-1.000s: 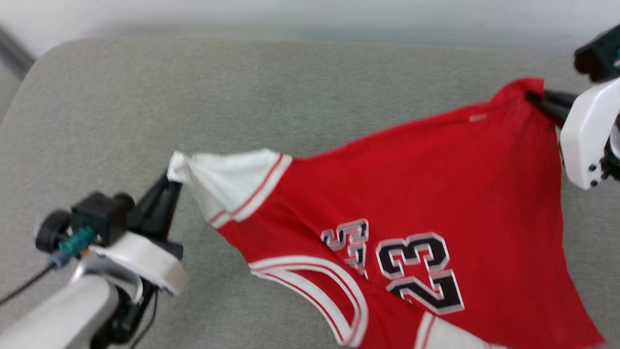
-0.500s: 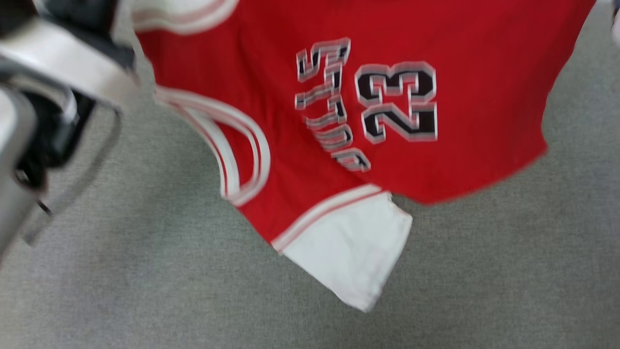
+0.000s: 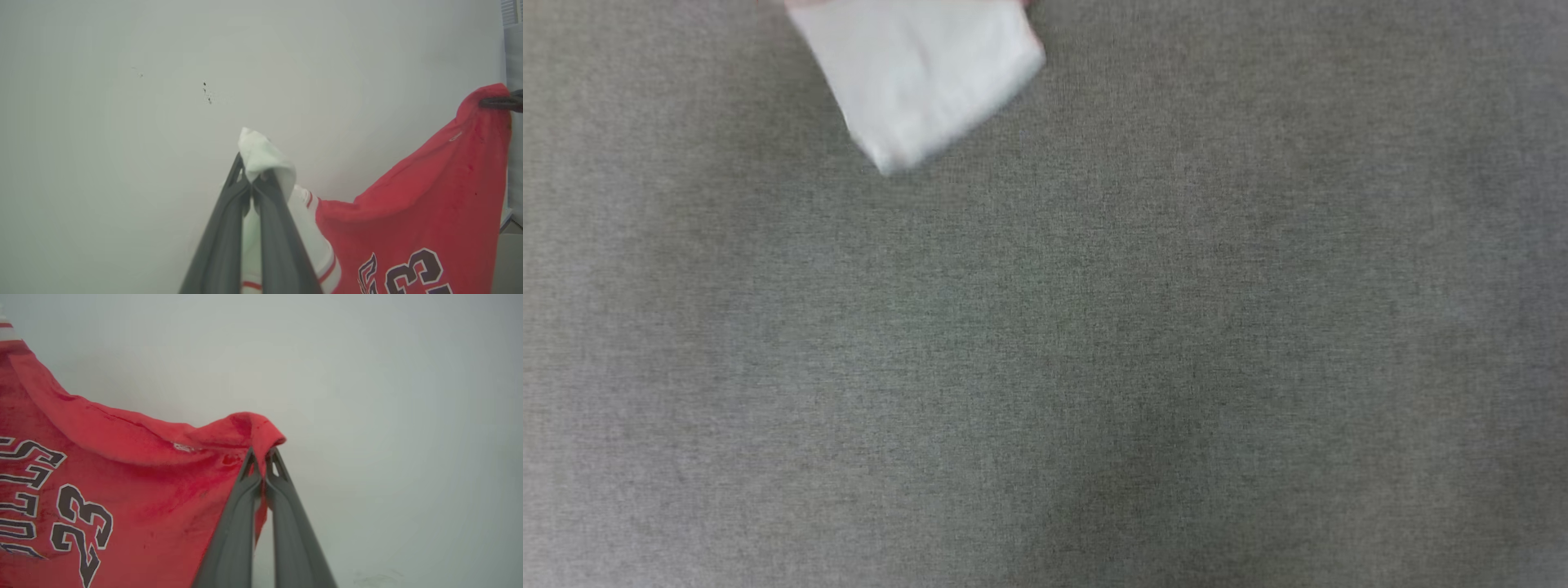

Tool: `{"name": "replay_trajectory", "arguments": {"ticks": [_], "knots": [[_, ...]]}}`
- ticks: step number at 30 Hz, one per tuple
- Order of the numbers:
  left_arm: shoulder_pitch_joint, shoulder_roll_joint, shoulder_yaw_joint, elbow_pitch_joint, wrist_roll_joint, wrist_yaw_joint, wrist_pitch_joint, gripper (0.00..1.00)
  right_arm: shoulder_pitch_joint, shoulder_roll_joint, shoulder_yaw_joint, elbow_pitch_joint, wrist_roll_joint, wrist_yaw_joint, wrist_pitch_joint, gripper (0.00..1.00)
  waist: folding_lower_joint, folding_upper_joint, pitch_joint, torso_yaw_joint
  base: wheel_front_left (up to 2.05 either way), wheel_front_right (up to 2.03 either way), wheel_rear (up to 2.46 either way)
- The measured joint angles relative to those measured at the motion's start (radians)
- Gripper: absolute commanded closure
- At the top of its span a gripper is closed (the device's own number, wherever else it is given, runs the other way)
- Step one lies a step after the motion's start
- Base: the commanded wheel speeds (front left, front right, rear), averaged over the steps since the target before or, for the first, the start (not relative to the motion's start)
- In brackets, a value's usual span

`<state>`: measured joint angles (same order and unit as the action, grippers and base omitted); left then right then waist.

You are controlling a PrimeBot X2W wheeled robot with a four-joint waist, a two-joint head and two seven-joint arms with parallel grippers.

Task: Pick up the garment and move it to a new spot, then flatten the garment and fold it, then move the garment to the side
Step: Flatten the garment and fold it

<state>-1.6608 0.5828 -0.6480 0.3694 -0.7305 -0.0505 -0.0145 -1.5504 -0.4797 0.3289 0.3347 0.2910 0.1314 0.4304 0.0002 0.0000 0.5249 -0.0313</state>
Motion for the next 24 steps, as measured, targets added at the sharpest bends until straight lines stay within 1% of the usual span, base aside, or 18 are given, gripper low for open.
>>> {"name": "replay_trajectory", "arguments": {"ticks": [3,6,9,12,15,18,24], "knots": [[-0.104,-0.014,0.007,0.065,0.015,-0.018,-0.007,1.0,-0.091,0.001,0.007,0.037,-0.02,0.0,-0.003,1.0,0.0,0.0,0.023,-0.001,0.0,0.0,0.0],[-0.184,-0.034,0.007,0.133,0.019,-0.035,-0.016,1.0,-0.149,0.004,0.024,0.081,-0.029,0.0,-0.016,1.0,0.0,0.0,0.042,-0.001,0.0,0.0,0.0],[-0.232,-0.051,-0.006,0.198,0.03,-0.051,-0.032,1.0,-0.175,0.014,0.052,0.126,-0.028,0.0,-0.026,1.0,0.0,0.0,0.056,-0.002,0.0,0.0,0.0],[-0.241,-0.064,-0.025,0.257,0.028,-0.064,-0.047,1.0,-0.175,0.032,0.083,0.171,-0.02,0.0,-0.039,1.0,0.0,0.0,0.07,-0.002,0.0,0.0,0.0],[-0.227,-0.076,-0.046,0.307,0.012,-0.071,-0.07,1.0,-0.165,0.039,0.121,0.218,-0.016,0.0,-0.061,1.0,0.0,0.0,0.084,0.0,0.0,0.0,0.0],[-0.178,-0.083,-0.076,0.346,0.0,-0.076,-0.095,1.0,-0.116,0.053,0.161,0.265,-0.002,0.0,-0.09,1.0,0.0,0.0,0.09,0.002,0.0,0.0,0.0],[-0.006,-0.087,-0.149,0.37,-0.06,-0.078,-0.16,1.0,0.007,0.081,0.234,0.345,0.041,0.0,-0.165,1.0,0.0,0.0,0.069,0.007,0.0,0.0,0.0]]}}
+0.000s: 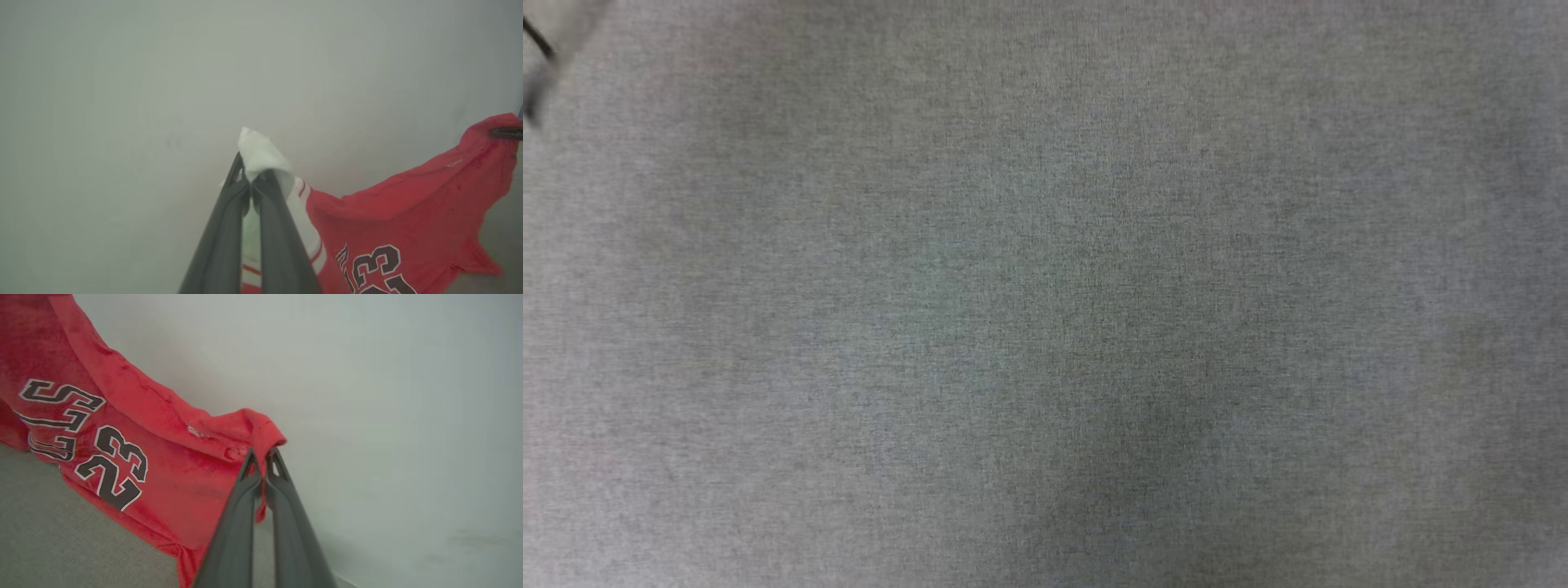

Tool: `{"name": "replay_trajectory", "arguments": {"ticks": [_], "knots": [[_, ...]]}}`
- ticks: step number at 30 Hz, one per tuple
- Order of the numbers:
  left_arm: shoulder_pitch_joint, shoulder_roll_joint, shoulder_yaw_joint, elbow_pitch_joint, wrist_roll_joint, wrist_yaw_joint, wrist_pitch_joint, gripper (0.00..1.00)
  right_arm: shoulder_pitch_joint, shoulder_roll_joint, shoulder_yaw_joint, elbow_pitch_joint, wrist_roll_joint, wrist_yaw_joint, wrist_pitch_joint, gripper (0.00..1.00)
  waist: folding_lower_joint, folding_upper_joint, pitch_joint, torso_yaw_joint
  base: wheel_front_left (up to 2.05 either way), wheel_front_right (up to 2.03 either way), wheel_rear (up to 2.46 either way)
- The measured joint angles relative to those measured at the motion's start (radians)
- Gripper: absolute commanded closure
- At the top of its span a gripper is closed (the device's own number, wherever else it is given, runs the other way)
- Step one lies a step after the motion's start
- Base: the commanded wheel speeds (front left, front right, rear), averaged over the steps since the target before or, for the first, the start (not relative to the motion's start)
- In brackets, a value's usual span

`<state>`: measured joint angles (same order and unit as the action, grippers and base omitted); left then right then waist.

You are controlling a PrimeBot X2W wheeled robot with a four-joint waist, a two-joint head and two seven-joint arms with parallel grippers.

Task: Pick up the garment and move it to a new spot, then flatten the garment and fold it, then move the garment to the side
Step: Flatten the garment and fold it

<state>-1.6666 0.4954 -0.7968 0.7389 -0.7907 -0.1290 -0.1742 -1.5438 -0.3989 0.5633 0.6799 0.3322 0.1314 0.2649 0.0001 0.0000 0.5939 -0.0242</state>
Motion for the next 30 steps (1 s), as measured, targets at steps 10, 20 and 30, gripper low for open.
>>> {"name": "replay_trajectory", "arguments": {"ticks": [10,20,30], "knots": [[0.42,0.077,-0.072,-0.065,-0.09,0.0,-0.077,1.0,0.293,0.011,0.138,0.038,0.112,0.0,-0.113,1.0,-0.0001,0.0,-0.104,0.003,0.0,0.0,0.0],[0.875,0.155,-0.077,-0.327,-0.084,0.114,-0.086,1.0,0.607,-0.116,0.274,-0.07,0.236,0.0,-0.169,1.0,-0.0002,0.0,-0.27,0.008,0.0,0.0,0.0],[1.301,0.263,-0.146,-0.577,-0.141,0.287,-0.083,1.0,0.947,-0.237,0.269,-0.207,0.33,0.0,-0.186,1.0,-0.0004,0.0,-0.437,0.003,0.0,0.0,0.0]]}}
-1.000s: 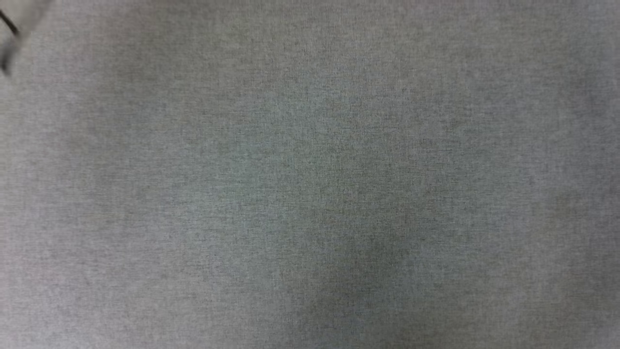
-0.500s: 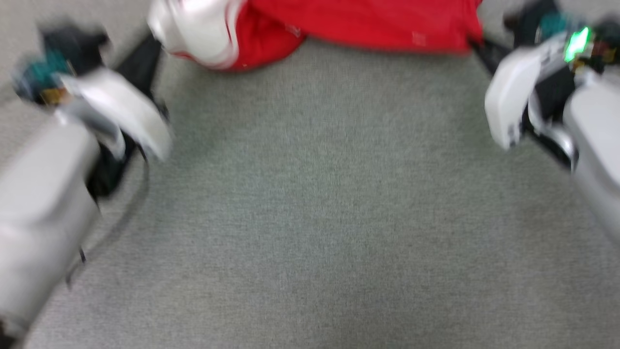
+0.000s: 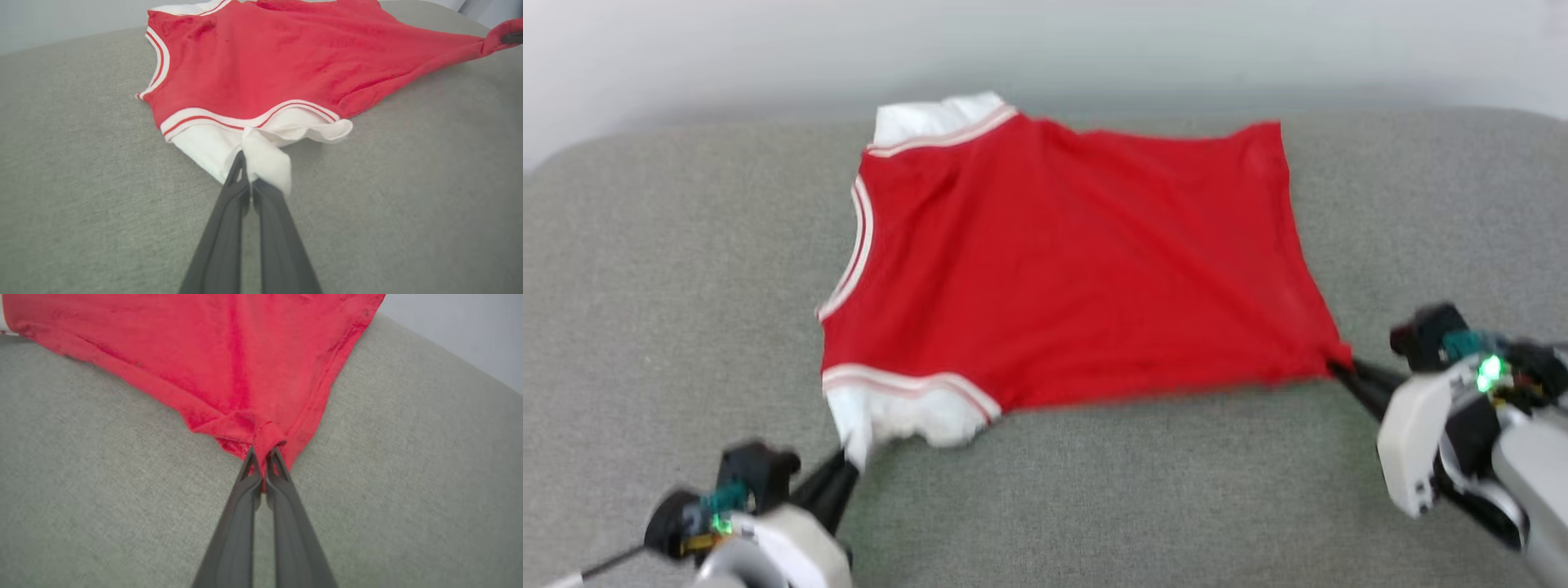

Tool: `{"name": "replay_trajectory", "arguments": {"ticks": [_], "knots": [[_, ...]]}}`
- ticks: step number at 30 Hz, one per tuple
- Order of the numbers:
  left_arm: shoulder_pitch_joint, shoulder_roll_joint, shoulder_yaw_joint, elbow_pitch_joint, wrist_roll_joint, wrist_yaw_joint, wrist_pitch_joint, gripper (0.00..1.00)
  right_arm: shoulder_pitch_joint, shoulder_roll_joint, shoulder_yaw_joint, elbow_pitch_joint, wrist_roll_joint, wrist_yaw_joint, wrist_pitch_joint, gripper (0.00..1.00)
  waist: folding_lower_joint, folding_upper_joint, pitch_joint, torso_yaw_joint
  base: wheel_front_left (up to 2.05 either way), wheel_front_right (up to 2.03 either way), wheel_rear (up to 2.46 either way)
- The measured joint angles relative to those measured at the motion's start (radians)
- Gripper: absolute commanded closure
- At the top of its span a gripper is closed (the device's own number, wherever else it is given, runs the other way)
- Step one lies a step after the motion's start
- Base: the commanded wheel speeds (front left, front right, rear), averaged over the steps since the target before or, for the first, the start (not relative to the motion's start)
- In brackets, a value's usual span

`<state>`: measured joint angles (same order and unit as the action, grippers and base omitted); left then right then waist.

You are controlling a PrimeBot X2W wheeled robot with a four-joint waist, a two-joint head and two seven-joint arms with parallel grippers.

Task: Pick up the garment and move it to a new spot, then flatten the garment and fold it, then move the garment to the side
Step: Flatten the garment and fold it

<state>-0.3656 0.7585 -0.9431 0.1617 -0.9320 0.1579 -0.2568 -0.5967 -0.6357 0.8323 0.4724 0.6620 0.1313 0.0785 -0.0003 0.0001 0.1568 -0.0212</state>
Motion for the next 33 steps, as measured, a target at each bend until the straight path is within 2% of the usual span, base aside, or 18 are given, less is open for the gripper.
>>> {"name": "replay_trajectory", "arguments": {"ticks": [8,13,18,23,33], "knots": [[0.223,0.053,-0.021,-0.109,-0.072,0.098,0.006,1.0,0.289,-0.069,-0.095,-0.107,0.025,0.0,-0.003,1.0,0.0,0.0,-0.094,0.008,0.0,0.0,0.0],[0.354,0.058,-0.025,-0.154,-0.105,0.139,-0.002,1.0,0.475,-0.093,-0.164,-0.188,0.016,0.0,0.023,1.0,-0.0001,0.0,-0.141,0.007,0.0,0.0,0.0],[0.42,0.053,-0.038,-0.169,-0.111,0.15,-0.002,1.0,0.631,-0.089,-0.26,-0.261,-0.008,0.0,0.058,1.0,-0.0001,0.0,-0.164,0.012,0.0,0.0,0.0],[0.415,0.054,-0.036,-0.16,-0.095,0.142,-0.003,1.0,0.681,-0.059,-0.346,-0.327,-0.048,0.0,0.109,1.0,0.0,0.0,-0.163,0.013,0.0,0.0,0.0],[0.174,0.07,0.013,-0.146,-0.006,0.098,0.032,1.0,0.625,-0.002,-0.49,-0.439,-0.116,0.0,0.179,1.0,0.0003,0.0,-0.107,0.01,0.0,0.0,0.0]]}}
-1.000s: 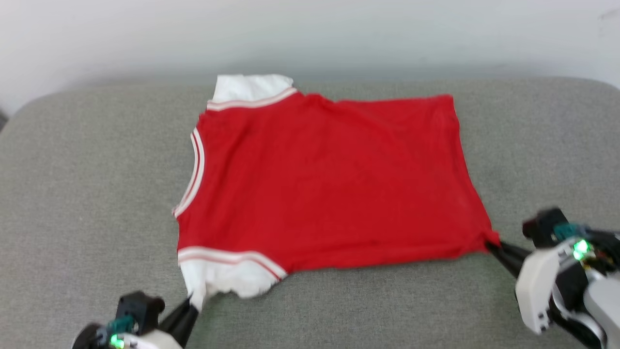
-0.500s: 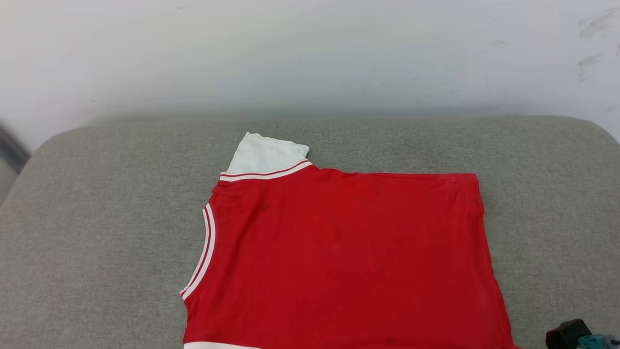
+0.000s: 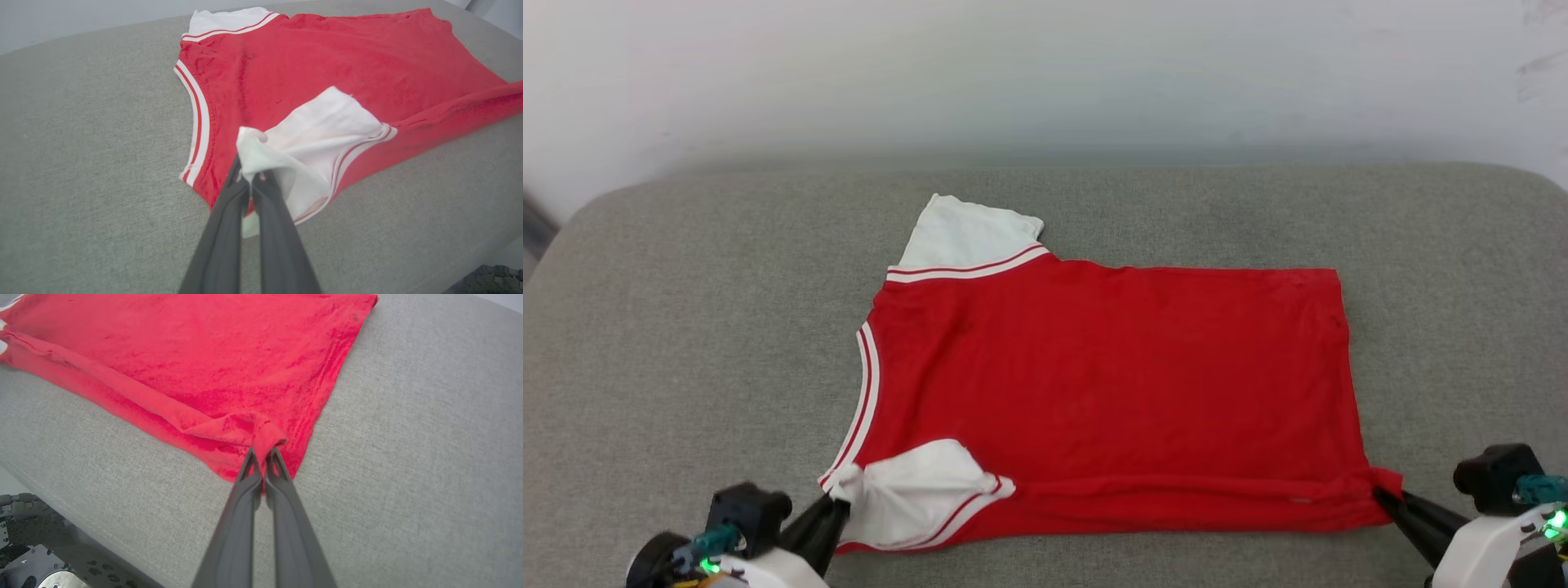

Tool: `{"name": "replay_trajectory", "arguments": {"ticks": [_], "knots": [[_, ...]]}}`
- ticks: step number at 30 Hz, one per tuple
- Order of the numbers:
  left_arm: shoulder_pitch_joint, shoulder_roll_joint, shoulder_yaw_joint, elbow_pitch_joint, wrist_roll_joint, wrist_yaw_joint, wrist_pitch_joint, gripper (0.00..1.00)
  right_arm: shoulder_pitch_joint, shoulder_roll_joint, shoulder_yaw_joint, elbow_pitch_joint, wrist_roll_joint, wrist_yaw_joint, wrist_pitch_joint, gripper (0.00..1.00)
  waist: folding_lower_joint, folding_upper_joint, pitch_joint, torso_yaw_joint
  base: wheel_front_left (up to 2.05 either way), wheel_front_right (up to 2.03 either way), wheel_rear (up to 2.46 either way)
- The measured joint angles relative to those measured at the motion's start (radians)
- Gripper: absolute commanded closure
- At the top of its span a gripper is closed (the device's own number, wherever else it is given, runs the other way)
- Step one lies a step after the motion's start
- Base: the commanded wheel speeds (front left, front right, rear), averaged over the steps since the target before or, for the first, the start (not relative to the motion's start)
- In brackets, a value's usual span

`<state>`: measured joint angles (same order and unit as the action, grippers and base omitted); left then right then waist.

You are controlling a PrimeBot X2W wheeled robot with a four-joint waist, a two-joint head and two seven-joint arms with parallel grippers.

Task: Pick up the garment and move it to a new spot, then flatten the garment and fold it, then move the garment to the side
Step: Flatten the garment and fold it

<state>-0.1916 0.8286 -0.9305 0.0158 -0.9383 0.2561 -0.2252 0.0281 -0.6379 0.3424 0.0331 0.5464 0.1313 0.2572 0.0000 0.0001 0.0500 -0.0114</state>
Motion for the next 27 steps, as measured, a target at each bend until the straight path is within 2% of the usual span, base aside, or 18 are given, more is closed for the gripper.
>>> {"name": "replay_trajectory", "arguments": {"ticks": [12,21,27], "knots": [[-0.256,0.0,0.043,0.102,0.067,-0.089,0.05,1.0,-0.167,0.047,-0.037,-0.021,-0.034,0.0,0.052,1.0,0.0001,0.0,0.138,-0.038,0.0,0.0,0.0],[-0.355,-0.05,0.026,0.283,0.091,-0.173,0.06,1.0,-0.306,0.092,0.025,0.106,-0.042,0.0,0.077,1.0,0.0002,0.0,0.256,-0.065,0.0,0.0,0.0],[-0.385,-0.099,-0.001,0.4,0.098,-0.228,0.055,1.0,-0.357,0.101,0.091,0.198,-0.053,0.0,0.066,1.0,0.0002,0.0,0.286,-0.068,0.0,0.0,0.0]]}}
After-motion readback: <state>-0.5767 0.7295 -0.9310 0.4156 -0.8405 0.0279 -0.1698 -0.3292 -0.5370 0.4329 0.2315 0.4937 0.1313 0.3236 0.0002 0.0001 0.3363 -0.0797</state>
